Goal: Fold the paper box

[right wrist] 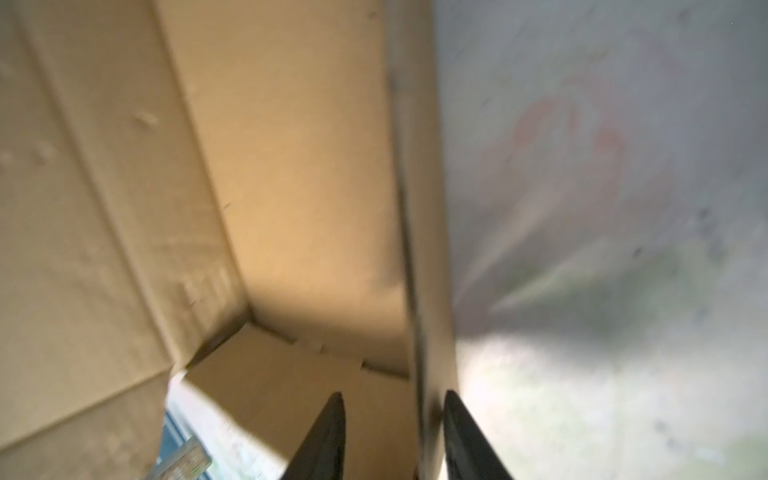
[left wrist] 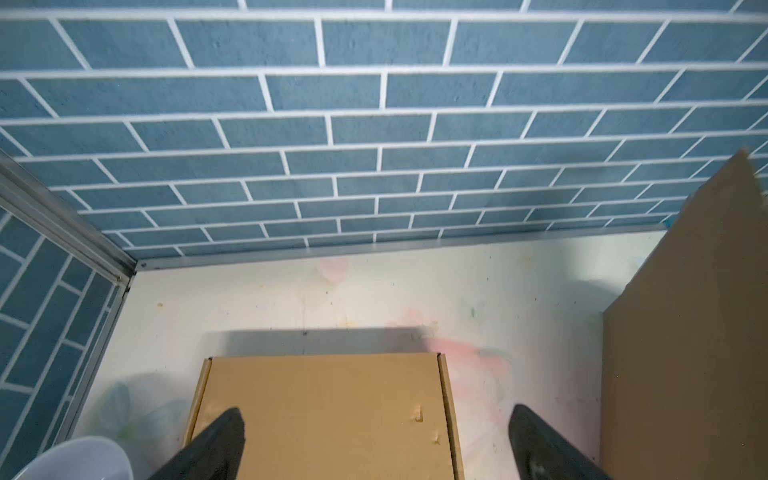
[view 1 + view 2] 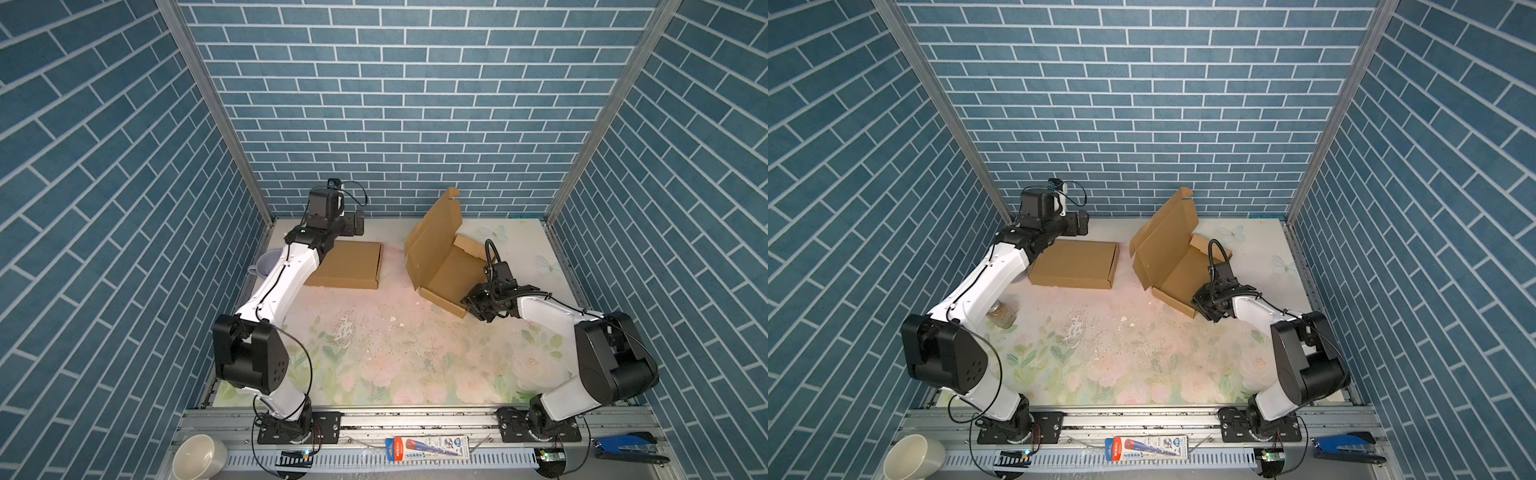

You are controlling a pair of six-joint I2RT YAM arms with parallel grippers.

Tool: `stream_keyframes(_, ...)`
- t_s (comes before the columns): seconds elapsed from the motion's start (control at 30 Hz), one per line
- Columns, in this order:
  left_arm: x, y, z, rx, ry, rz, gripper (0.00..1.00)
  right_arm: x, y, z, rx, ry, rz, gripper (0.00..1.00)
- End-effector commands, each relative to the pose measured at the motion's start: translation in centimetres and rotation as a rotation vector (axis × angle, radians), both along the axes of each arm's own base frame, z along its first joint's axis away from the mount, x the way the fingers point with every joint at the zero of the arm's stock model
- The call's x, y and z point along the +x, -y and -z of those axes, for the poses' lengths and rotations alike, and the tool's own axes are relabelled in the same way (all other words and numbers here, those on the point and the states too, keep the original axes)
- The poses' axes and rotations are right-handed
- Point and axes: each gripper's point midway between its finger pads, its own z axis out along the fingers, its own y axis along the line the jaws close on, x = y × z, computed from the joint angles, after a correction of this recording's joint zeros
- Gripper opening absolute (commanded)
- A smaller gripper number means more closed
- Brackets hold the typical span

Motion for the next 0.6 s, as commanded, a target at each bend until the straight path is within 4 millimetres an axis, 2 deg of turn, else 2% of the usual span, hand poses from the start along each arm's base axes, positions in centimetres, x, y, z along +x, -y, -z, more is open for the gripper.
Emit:
stream_keyframes(0.0,0.4,0.2,-4.5,-0.064,0.167,0.038,0.96,-1.6,1.0,-0.7,-0.022,-0.033,0.002,0.44)
stream_keyframes(0.1,0.1,0.2,-3.8,-0.079,0.129,0.041,0.90,-1.5,2.9,-2.2,-0.132,-0.015,-0.080,0.48)
stream_keyframes(0.2,-0.5,0.6,-3.2,-0.093,0.096,0.063,0.87,0.0,4.8,-4.1,-0.207,0.027,-0.155,0.49)
stream_keyframes(0.4,-2.1,1.5,-0.8,-0.159,0.034,0.101,0.82,4.9,8.4,-8.7,-0.416,0.198,-0.266,0.53)
stream_keyframes(0.57,-3.3,1.1,1.9,-0.260,-0.031,0.037,0.83,9.6,9.2,-10.0,-0.430,0.336,-0.263,0.59)
